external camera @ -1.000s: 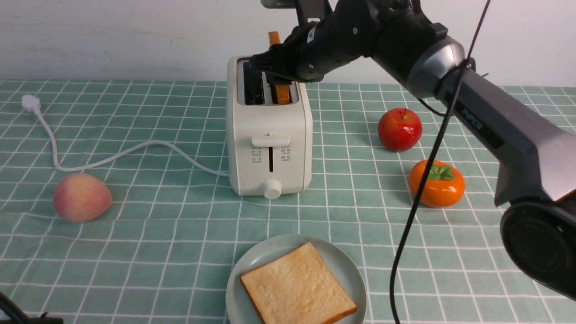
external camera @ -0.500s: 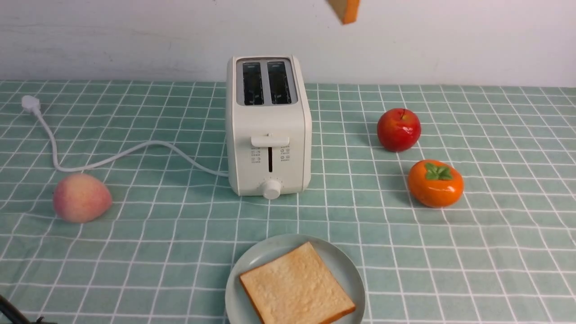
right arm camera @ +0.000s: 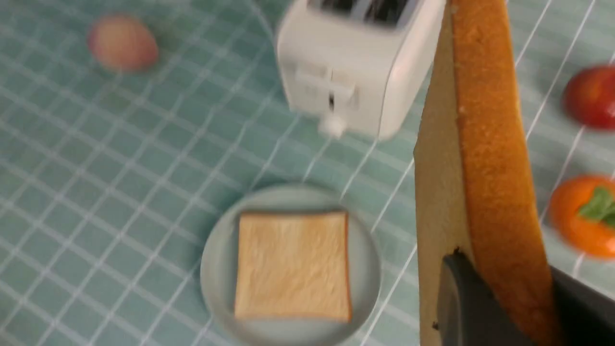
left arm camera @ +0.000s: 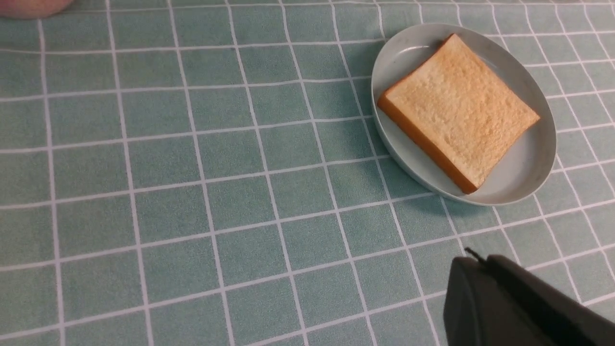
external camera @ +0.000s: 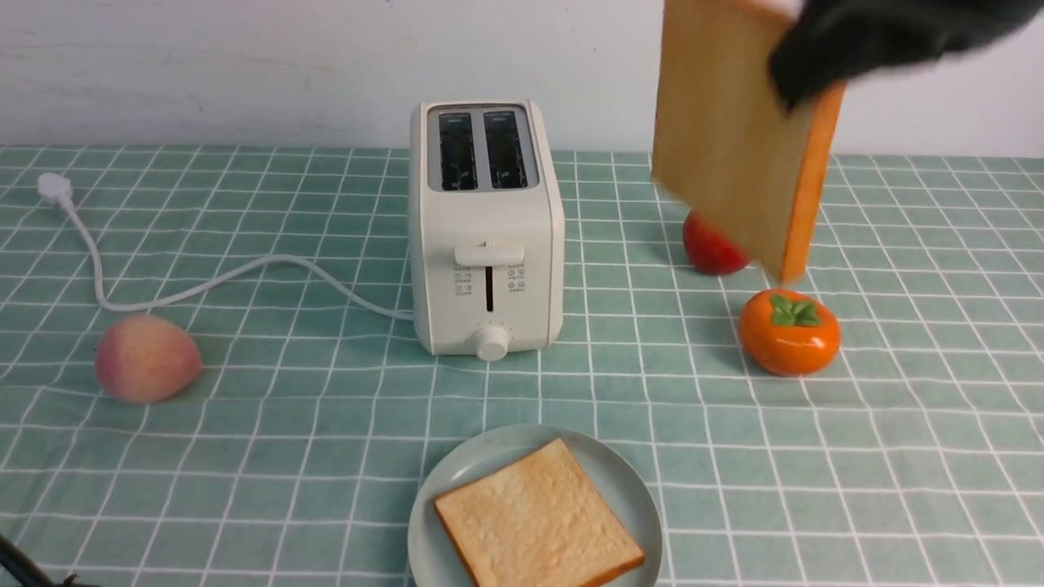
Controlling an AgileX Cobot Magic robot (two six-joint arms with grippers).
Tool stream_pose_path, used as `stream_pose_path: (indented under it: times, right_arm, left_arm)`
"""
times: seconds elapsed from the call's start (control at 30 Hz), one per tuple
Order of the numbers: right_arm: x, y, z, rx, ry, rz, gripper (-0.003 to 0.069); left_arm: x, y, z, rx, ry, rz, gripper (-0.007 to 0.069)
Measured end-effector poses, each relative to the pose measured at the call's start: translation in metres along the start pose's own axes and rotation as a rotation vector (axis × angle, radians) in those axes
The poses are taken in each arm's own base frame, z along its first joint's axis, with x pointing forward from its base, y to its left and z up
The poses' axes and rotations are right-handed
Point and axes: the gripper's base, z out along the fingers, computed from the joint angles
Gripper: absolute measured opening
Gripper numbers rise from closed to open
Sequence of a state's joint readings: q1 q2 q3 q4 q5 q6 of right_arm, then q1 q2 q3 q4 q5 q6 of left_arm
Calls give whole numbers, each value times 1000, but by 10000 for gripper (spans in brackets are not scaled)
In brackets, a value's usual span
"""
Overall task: Take toasted bread from bread machine on blue coffee table place on plate.
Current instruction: 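Place the held slice of bread on top of the slice on the plate with the right gripper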
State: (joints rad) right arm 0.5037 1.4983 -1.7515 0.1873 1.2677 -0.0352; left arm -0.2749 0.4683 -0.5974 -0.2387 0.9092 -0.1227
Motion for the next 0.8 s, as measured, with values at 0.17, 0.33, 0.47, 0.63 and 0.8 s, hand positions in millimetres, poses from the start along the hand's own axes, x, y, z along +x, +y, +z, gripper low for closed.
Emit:
stream_pose_path:
  times: [0.17,0.33,0.47,0.63,0.8]
  right_arm:
    - [24,4,98,-250,281,46,106]
    - [23,11,147,-474,313,70,106]
    - [23,-2,184,-578,321,173,106]
    - [25,-20,201,-562,333,227,106]
    - [31,-26,206,-486,376,210,111]
  left_arm:
    - [0,0,0,0,0,0,-14]
    - [1,0,0,-1,7,0,-14]
    - [3,0,0,-5,34,1,-14]
    - [4,1,0,-7,48,1,-14]
    - [4,1,0,-6,49,0,-14]
